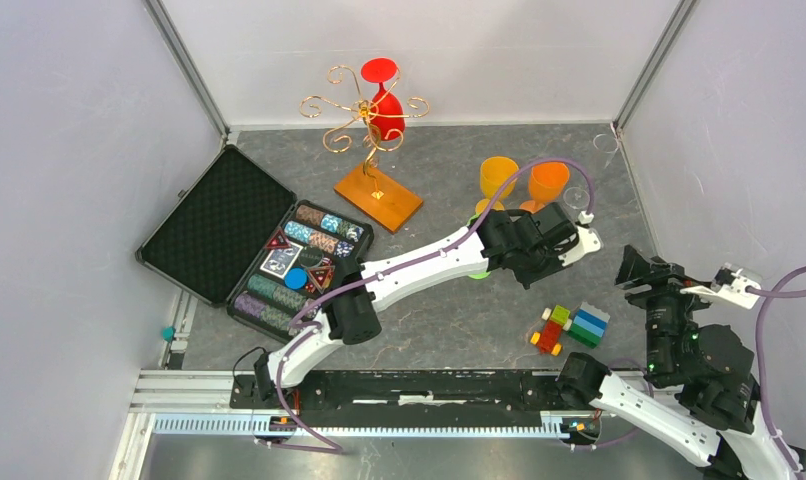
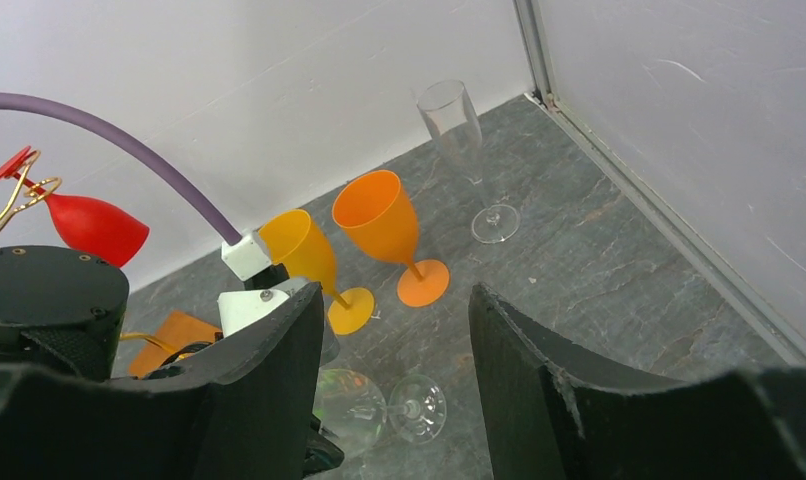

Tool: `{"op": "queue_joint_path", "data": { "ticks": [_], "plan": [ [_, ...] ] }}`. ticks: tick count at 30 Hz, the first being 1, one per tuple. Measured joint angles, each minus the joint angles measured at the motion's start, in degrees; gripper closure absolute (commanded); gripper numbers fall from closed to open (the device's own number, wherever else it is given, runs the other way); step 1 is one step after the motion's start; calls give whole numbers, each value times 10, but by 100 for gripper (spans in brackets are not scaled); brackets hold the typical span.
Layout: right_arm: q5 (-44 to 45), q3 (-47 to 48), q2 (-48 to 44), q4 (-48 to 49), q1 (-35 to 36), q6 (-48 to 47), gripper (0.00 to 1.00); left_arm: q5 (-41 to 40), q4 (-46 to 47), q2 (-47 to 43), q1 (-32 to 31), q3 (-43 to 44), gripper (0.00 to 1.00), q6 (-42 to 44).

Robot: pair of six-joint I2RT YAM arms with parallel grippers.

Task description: Take the wine glass off the wine glass rack

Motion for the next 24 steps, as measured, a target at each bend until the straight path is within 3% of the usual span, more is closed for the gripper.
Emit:
{"op": "queue_joint_path", "data": {
  "ticks": [24],
  "plan": [
    [-17, -21, 0, -28, 0, 50, 38, 48, -90, 6, 0, 41, 98, 12]
  ]
}}
